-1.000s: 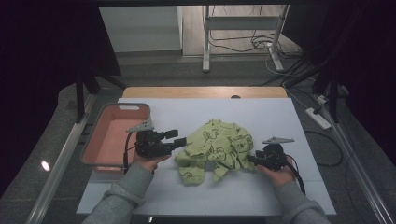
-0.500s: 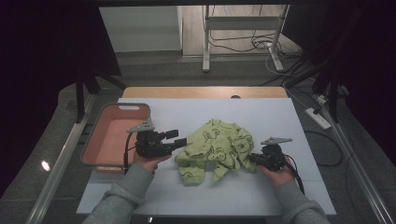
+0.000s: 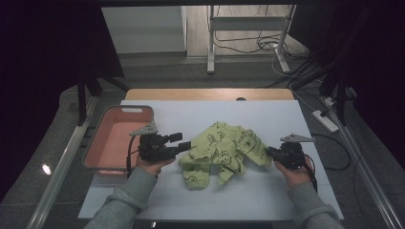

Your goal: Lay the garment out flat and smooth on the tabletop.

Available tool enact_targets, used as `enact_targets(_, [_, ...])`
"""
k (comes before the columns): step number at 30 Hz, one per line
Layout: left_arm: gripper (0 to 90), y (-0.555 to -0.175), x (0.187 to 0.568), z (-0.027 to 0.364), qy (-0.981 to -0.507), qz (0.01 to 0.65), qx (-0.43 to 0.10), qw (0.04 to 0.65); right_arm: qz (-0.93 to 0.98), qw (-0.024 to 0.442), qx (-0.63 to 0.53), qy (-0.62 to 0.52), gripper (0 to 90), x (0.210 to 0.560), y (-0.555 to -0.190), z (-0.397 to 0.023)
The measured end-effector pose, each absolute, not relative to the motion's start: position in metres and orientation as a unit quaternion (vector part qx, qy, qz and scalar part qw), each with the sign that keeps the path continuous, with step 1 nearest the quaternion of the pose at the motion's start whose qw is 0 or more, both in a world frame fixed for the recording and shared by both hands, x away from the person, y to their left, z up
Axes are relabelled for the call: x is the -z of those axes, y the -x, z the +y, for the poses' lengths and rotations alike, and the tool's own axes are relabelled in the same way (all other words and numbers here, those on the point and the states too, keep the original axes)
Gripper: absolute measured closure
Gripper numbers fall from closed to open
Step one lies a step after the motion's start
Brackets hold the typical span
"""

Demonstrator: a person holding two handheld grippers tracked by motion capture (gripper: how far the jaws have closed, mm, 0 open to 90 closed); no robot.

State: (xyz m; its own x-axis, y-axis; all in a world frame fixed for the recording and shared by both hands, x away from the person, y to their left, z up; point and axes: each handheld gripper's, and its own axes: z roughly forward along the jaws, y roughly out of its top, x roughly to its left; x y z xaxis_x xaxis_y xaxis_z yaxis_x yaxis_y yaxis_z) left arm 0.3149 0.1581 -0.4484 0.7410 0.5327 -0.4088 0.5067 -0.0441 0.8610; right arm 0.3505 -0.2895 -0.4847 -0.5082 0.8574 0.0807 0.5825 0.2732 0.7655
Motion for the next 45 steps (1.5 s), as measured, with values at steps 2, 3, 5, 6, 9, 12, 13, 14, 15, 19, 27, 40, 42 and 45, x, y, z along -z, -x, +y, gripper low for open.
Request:
enact_targets(2, [34.7,-0.315,0.449,0.158,-0.722,0.360,-0.011,0.590,0.772,0.186,-0.389,-0.467,84.8,0.481,-0.351,-0.294])
enact_targets(3, [34.7,-0.315,0.449,0.158,-0.723,0.360,-0.011,0.590,0.770,0.191,-0.390,-0.468,84.8,0.480,-0.351,-0.296])
enact_targets(5, [34.7,-0.315,0.449,0.158,-0.723,0.360,-0.011,0.590,0.763,0.201,-0.394,-0.472,84.8,0.477,-0.351,-0.301])
enact_targets(6, [34.7,-0.315,0.449,0.159,-0.723,0.360,-0.011,0.590,0.758,0.205,-0.397,-0.476,84.8,0.475,-0.351,-0.304])
enact_targets(9, [34.7,-0.315,0.449,0.159,-0.723,0.361,-0.011,0.590,0.745,0.221,-0.400,-0.486,84.8,0.469,-0.353,-0.313])
enact_targets(12, [34.7,-0.315,0.449,0.159,-0.723,0.361,-0.012,0.589,0.737,0.237,-0.397,-0.492,84.8,0.465,-0.355,-0.321])
enact_targets(13, [34.7,-0.315,0.449,0.159,-0.723,0.361,-0.012,0.589,0.735,0.241,-0.397,-0.495,84.8,0.465,-0.356,-0.324])
enact_targets(14, [34.7,-0.315,0.449,0.159,-0.723,0.361,-0.012,0.589,0.733,0.245,-0.393,-0.497,84.8,0.465,-0.357,-0.326])
enact_targets(15, [34.7,-0.315,0.449,0.159,-0.723,0.361,-0.012,0.589,0.731,0.250,-0.391,-0.500,84.8,0.465,-0.358,-0.329])
enact_targets(19, [34.7,-0.315,0.449,0.159,-0.723,0.360,-0.012,0.589,0.723,0.261,-0.378,-0.516,84.8,0.467,-0.362,-0.340])
enact_targets(27, [34.5,-0.315,0.449,0.160,-0.722,0.362,-0.012,0.589,0.710,0.260,-0.349,-0.554,84.6,0.477,-0.367,-0.361])
enact_targets(40, [34.3,-0.315,0.449,0.160,-0.723,0.361,-0.011,0.589,0.715,0.266,-0.377,-0.525,54.9,0.470,-0.359,-0.339])
enact_targets(42, [34.3,-0.315,0.449,0.160,-0.723,0.361,-0.011,0.589,0.727,0.250,-0.397,-0.502,54.0,0.466,-0.355,-0.325])
enact_targets(45, [34.3,-0.315,0.449,0.160,-0.723,0.361,-0.012,0.589,0.745,0.230,-0.414,-0.469,53.2,0.464,-0.349,-0.304])
